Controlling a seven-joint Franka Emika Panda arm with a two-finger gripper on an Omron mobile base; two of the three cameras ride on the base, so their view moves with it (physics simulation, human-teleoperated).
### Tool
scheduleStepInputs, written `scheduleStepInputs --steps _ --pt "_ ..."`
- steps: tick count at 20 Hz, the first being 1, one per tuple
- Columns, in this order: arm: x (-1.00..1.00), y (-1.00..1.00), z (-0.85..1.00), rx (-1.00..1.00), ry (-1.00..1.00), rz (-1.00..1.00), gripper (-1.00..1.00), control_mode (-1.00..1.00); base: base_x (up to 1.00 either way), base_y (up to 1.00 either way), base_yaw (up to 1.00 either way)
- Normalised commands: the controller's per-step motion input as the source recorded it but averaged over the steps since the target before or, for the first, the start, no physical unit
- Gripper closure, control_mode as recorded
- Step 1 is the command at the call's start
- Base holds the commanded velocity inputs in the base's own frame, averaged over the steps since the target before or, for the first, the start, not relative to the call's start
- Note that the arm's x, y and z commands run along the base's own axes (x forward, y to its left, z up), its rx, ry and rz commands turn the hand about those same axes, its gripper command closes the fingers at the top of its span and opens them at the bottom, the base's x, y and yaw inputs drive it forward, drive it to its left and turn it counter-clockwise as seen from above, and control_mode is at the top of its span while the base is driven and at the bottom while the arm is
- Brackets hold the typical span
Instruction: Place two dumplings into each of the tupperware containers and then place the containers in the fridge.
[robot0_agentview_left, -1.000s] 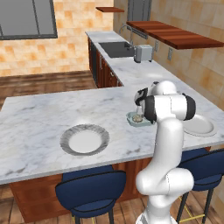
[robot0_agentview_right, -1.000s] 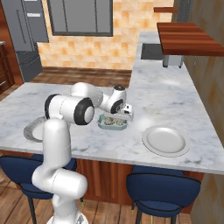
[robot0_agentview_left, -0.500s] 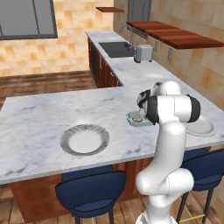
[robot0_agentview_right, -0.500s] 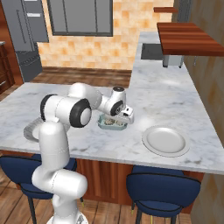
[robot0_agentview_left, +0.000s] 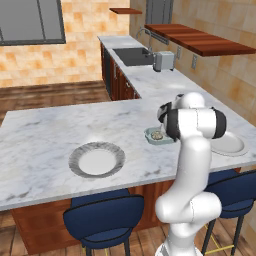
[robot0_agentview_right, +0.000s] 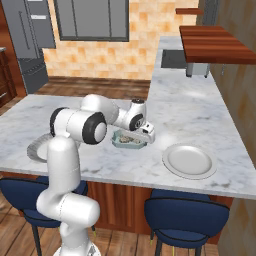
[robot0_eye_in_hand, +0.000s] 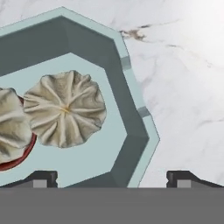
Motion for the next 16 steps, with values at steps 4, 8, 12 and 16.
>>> scheduleStepInputs --steps 4,8,12,16 --pt "0.37 0.0 -0.29 0.01 0.01 0.0 -1.0 -1.0 0.0 0.0 0.0" --pt "0.1 0.0 -0.48 0.05 0.0 0.0 -1.0 -1.0 0.0 0.0 0.0" --pt "0.06 0.0 -0.39 0.04 0.0 0.0 -1.0 -1.0 0.0 0.0 0.0" --pt "0.01 0.0 -0.27 0.01 0.0 0.0 1.0 -1.0 0.0 0.0 0.0"
